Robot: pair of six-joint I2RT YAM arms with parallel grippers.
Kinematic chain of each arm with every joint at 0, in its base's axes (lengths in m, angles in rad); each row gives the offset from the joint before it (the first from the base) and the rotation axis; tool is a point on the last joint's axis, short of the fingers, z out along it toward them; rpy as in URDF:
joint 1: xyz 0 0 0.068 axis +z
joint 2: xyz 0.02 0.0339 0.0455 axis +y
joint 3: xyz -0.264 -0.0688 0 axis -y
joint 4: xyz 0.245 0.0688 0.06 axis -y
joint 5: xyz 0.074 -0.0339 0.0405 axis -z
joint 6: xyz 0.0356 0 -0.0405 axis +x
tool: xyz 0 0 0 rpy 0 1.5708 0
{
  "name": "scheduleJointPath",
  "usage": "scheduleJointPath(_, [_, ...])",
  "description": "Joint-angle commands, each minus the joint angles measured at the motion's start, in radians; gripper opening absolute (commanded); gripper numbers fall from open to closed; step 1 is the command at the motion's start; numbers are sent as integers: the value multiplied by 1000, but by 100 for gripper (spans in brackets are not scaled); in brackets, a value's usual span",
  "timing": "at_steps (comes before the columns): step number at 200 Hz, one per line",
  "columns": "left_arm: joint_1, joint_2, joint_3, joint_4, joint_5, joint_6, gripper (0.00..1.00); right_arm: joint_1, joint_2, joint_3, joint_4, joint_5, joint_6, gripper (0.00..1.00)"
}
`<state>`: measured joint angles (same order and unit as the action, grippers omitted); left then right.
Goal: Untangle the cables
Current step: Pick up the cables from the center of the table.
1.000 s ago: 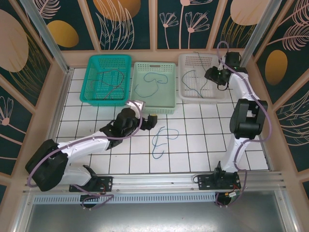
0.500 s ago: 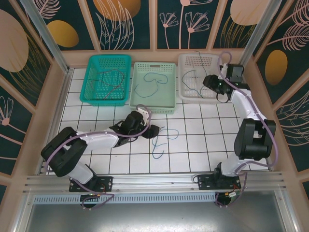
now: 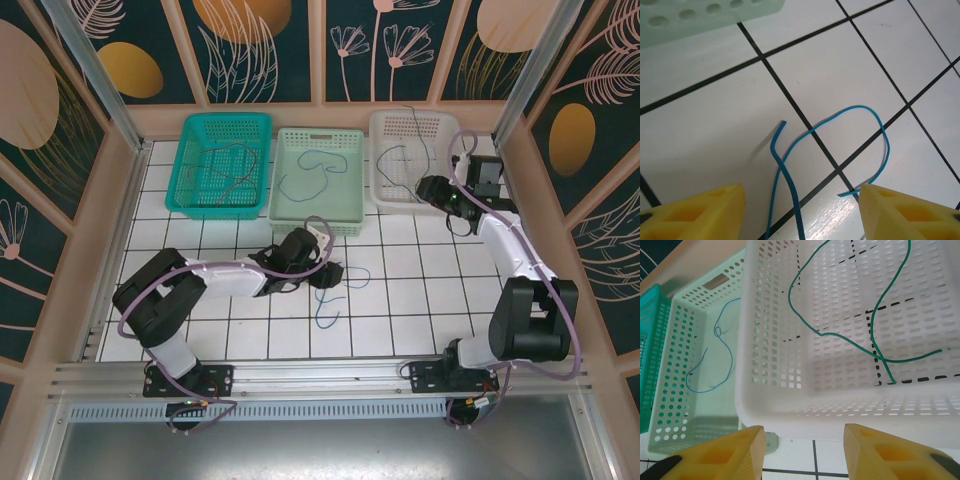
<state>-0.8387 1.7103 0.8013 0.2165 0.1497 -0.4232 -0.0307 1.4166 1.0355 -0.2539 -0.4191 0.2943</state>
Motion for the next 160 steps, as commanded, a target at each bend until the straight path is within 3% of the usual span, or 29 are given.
scheduleJointPath(1, [-7,40,24,-58,-5,12,60,5,-48,-28,11,7,-16,46])
scheduleJointPath(51, [-22,80,61,-97,-13,33,46,3,-71,-44,11,11,-14,46])
scheduleJointPath(93, [-23,15,38,-40,-36,40,12,5,-82,-61,17,12,-5,47])
scheduleJointPath(131, [-23,-99,-3,33,-40,49,6,12,-125,-127,53,17,5,47])
scheduleJointPath(160, [-23,-183,-37,84,-55,56,6,62,-169,-199,126,-76,-4,46])
